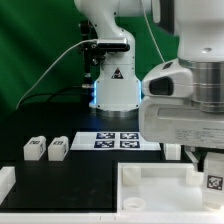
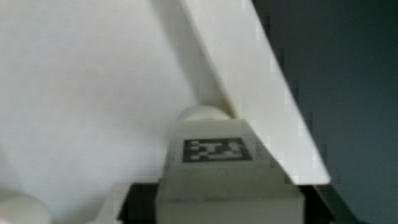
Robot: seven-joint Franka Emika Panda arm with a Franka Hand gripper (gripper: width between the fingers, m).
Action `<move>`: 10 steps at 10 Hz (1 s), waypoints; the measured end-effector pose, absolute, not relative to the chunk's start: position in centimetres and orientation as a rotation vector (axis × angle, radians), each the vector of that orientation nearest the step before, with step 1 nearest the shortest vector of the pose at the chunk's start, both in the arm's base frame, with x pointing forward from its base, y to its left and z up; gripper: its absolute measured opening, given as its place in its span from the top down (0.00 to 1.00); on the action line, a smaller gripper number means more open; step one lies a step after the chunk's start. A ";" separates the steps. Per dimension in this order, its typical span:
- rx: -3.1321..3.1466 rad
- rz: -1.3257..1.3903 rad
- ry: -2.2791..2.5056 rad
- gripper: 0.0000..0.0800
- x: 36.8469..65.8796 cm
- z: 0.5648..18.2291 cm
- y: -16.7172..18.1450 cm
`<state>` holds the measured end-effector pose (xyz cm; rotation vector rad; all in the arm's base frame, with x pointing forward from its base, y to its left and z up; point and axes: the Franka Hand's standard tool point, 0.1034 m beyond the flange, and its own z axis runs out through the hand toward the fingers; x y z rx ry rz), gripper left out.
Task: Assemble one leg
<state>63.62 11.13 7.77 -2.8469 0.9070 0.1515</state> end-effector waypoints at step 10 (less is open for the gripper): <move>-2.407 0.208 1.674 0.39 62.8 7.5 12.1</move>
Offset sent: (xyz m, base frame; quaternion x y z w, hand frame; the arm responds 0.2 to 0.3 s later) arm 0.0011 0.0198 -0.0083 0.0297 -0.0125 0.3579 0.9332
